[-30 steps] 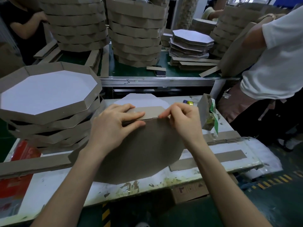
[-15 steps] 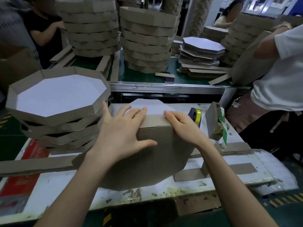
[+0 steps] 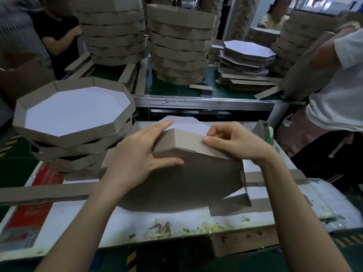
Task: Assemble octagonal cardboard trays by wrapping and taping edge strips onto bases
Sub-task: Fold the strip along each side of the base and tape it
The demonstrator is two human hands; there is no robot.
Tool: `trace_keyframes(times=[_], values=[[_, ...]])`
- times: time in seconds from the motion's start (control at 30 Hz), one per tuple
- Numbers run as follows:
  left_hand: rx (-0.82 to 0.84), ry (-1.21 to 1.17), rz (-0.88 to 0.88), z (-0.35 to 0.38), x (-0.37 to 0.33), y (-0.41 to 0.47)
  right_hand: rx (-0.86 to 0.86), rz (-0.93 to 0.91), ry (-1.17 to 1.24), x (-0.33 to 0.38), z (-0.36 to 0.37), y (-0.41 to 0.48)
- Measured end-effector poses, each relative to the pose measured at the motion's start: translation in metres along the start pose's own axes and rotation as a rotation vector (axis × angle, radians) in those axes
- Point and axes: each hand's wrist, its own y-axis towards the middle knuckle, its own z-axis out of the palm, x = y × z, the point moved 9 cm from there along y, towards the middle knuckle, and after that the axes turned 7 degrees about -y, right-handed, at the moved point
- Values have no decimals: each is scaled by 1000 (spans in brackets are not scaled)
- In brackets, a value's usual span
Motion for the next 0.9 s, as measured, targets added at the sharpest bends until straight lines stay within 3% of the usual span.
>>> trace_keyframes(times=[0.17, 0.47, 0.9], values=[[-15, -143, -121, 0, 39, -27, 45, -34, -136, 26, 21, 23], [-15, 21, -44, -2, 22, -28, 213, -107, -272, 59, 55, 44], [-146, -10, 93, -12, 4, -29, 207, -103, -215, 54, 57, 47]])
